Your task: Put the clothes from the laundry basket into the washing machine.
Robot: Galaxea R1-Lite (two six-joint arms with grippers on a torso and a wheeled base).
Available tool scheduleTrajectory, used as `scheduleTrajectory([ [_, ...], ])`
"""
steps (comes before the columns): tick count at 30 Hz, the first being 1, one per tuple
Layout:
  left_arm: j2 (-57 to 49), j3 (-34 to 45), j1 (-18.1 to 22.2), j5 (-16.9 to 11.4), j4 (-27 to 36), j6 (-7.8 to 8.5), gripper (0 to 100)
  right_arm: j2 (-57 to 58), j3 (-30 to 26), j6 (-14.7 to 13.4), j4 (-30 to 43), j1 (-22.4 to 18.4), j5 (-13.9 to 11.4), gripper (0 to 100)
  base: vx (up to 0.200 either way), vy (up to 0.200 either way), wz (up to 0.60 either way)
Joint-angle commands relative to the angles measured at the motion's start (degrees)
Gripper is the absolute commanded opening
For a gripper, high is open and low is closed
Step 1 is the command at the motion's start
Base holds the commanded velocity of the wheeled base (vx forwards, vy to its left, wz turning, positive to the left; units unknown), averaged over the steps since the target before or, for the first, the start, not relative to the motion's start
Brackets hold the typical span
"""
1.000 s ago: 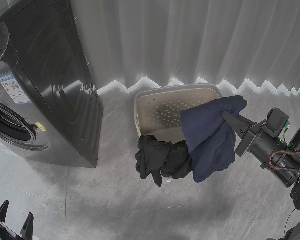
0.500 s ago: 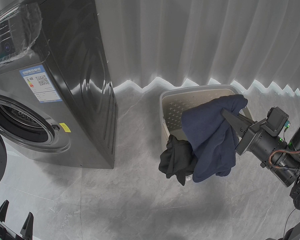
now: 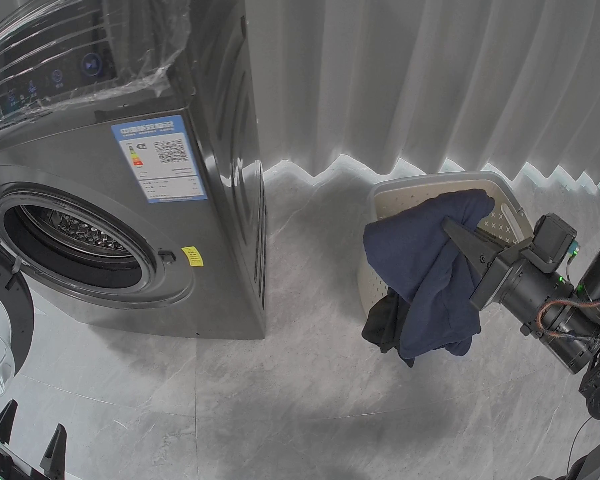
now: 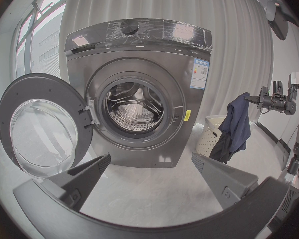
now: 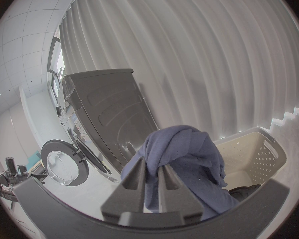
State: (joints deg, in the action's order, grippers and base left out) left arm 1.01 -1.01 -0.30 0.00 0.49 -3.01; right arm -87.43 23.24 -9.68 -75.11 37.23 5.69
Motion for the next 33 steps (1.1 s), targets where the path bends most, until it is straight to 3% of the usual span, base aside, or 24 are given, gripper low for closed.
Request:
scheduleTrajectory([
  [1, -1.0, 0.9, 0.0, 0.0, 0.0, -0.07, 100, -0.1, 0.1, 0.0, 0.0, 0.0, 0.0, 0, -0.2, 0.0, 0.0],
  [16, -1.0, 0.9, 0.0, 0.1, 0.0, 0.02, 100, -0.2, -0.2, 0.0, 0.0, 0.0, 0.0, 0, -0.2, 0.0, 0.0],
  [19, -1.0, 0.9, 0.0, 0.0, 0.0, 0.02, 100, -0.2, -0.2, 0.0, 0.0, 0.0, 0.0, 0, 0.0, 0.0, 0.0],
  [33, -0.9, 0.9, 0.0, 0.0, 0.0, 0.02, 100, -0.2, -0.4, -0.1, 0.0, 0.0, -0.1, 0, 0.0, 0.2, 0.0],
])
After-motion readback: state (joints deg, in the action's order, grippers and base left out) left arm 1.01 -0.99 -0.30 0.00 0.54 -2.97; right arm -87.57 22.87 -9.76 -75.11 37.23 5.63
